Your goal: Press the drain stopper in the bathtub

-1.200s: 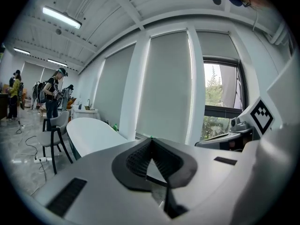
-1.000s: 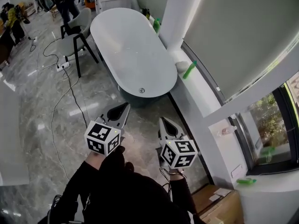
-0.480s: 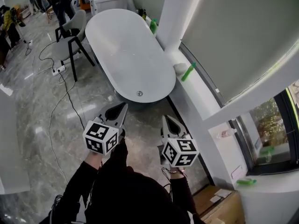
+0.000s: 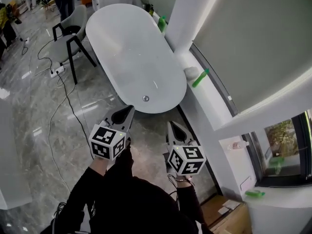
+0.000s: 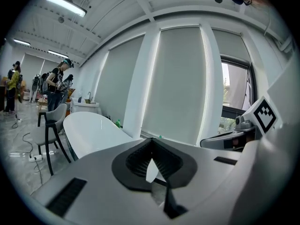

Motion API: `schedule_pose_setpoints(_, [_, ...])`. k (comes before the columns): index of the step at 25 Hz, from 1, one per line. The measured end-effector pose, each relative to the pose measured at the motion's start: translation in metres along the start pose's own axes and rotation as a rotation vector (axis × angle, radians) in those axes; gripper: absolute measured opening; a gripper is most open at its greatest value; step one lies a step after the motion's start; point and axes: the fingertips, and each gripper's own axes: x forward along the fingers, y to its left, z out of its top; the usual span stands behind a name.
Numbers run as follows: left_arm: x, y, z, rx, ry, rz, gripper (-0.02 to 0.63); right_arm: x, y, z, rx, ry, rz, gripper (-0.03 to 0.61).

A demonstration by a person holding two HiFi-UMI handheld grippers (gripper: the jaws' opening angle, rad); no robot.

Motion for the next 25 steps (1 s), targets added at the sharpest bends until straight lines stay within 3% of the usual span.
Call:
schedule_pose_setpoints(13, [0.091, 0.098, 0.028, -0.002, 0.053, -0.058, 0.006, 0.116, -0.018, 0.044, 0.043, 0.051, -0.071, 0.002])
schedule_pose_setpoints(25, [0.15, 0.137, 0.034, -0.013, 0.104, -0.12, 0.006, 0.179, -0.036, 0.061, 0.053, 0.102, -0.121, 0.002])
